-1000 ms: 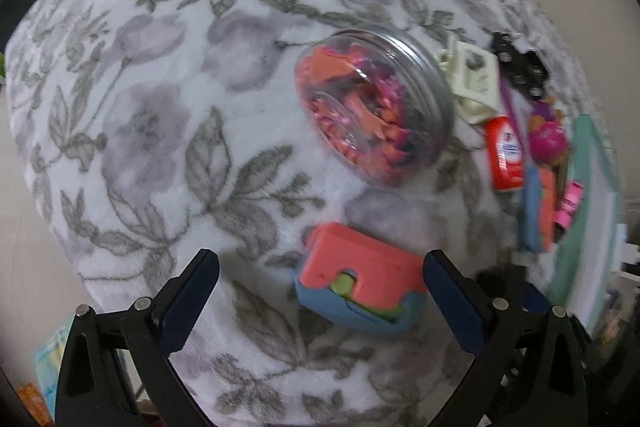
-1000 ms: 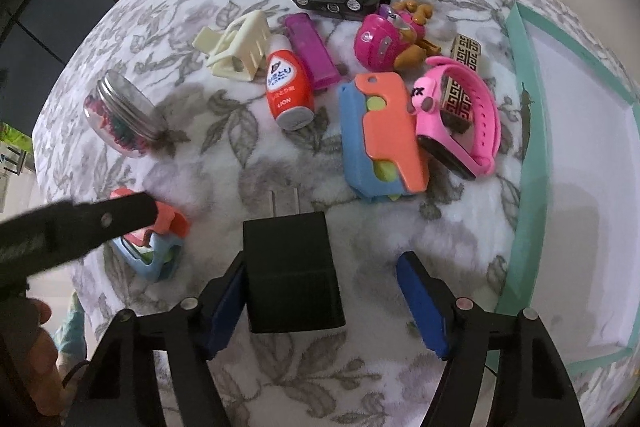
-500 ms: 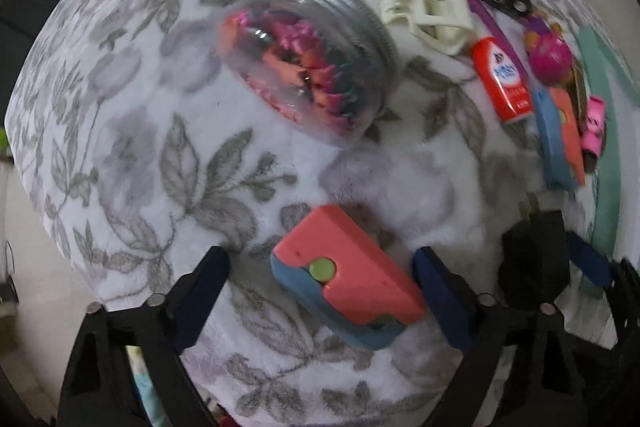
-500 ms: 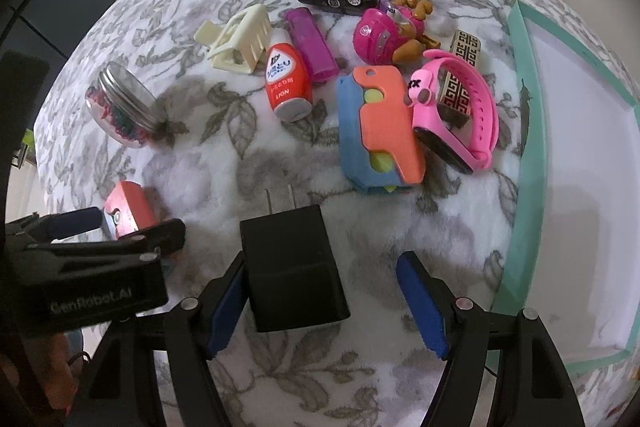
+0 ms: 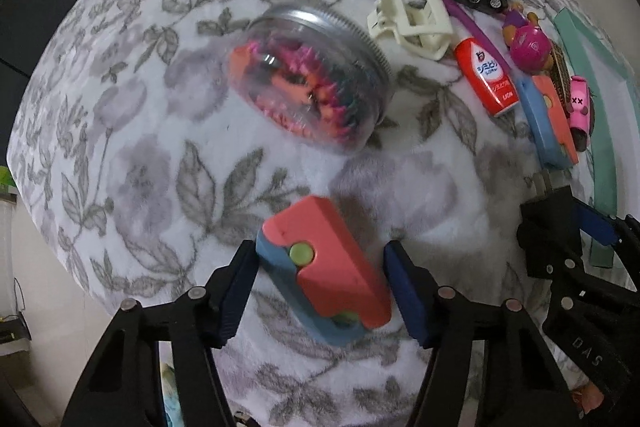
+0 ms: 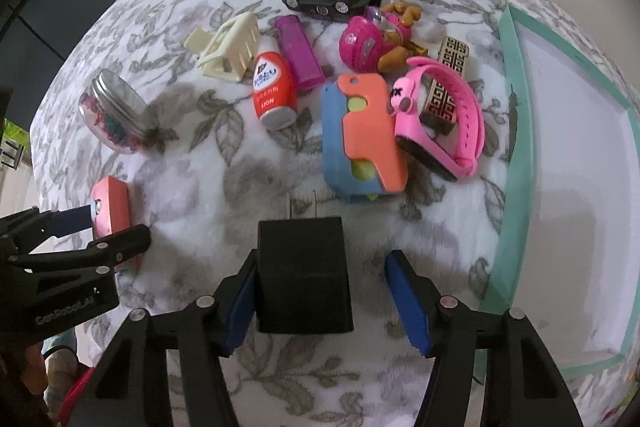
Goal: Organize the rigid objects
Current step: 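Grasp the black charger with the right gripper while the left grasps the pink-blue block, then carry both items into the teal tray and open both grippers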
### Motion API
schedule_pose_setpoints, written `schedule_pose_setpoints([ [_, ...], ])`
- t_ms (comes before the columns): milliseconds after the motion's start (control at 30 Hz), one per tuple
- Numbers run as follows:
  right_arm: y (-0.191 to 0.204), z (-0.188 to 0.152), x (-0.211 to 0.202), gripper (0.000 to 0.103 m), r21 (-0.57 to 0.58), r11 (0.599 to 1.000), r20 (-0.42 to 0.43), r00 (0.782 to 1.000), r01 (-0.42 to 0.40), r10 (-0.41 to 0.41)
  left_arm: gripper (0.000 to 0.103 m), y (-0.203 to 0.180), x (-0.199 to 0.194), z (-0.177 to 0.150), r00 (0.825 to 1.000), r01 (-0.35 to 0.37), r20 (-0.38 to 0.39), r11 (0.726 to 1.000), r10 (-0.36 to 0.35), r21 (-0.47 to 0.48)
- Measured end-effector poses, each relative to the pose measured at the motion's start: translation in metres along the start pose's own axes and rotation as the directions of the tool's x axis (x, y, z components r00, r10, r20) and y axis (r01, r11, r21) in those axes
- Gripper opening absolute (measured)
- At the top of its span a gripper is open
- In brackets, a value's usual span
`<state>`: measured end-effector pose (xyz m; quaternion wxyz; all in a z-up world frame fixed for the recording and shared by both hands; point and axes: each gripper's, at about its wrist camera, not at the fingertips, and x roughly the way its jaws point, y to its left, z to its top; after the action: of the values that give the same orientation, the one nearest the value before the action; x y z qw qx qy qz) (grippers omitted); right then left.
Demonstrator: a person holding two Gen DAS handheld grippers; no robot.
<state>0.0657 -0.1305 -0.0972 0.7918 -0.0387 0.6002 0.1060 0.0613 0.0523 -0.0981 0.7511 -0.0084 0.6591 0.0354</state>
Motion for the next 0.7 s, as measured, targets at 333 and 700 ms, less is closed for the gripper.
schedule_pose_setpoints([
  [333,-0.005,0.01,-0.004,0.043,0.018,1.0,-0.014,1.0,0.011,-0.011,0.052,-0.034,-0.004,0.004,0.999,-0.025,0.034,0.998,0.023,0.051],
  [700,-0.029,0.008,-0.024,0.043,0.079,0.996,0.004,0.999,-0.038,0.038,0.047,-0.041,-0.023,0.0,0.999,-0.005,0.048,0.997,0.001,0.075],
])
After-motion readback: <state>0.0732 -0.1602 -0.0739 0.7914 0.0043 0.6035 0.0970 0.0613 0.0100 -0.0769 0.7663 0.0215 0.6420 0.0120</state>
